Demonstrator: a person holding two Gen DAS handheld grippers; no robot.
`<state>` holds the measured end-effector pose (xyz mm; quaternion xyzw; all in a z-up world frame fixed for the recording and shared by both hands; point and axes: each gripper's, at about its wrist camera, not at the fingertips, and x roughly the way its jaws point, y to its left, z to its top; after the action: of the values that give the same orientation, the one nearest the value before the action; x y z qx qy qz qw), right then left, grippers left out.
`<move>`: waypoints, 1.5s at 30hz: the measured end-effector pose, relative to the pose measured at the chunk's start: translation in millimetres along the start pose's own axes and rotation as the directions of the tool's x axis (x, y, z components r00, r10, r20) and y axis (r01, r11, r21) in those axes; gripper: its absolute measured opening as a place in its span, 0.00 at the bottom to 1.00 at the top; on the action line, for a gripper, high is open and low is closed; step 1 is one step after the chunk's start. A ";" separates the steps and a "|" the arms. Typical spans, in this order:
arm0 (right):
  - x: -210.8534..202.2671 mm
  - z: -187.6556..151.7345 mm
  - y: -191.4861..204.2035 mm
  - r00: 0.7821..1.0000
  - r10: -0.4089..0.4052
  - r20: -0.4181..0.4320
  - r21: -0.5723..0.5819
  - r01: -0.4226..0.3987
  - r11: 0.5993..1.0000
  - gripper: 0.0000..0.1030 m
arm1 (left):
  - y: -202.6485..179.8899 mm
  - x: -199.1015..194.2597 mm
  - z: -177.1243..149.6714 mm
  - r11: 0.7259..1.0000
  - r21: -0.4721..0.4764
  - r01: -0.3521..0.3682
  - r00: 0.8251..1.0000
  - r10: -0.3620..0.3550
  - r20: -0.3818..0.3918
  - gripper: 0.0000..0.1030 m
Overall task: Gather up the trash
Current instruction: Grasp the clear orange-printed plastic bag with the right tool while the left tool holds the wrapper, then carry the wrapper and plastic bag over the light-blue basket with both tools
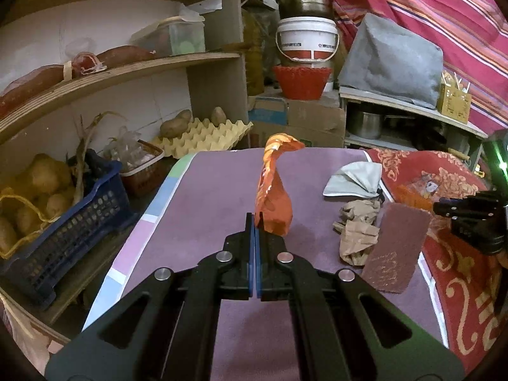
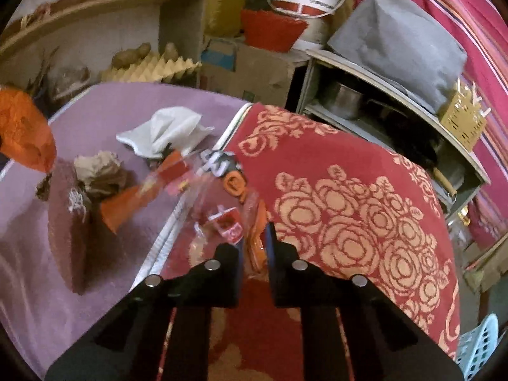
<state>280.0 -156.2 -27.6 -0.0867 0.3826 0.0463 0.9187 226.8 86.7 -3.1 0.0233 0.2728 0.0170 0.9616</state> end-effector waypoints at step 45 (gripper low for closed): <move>-247.6 -202.2 -290.8 0.938 -0.322 0.129 0.463 0.231 0.856 0.11 | -281.1 -143.1 7.1 0.888 0.243 0.391 0.904 -0.421 0.081 0.00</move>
<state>9.5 -485.4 44.5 0.0745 0.2713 -0.1662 0.9451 114.4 -200.7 62.7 0.0737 0.2079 -0.2168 0.9510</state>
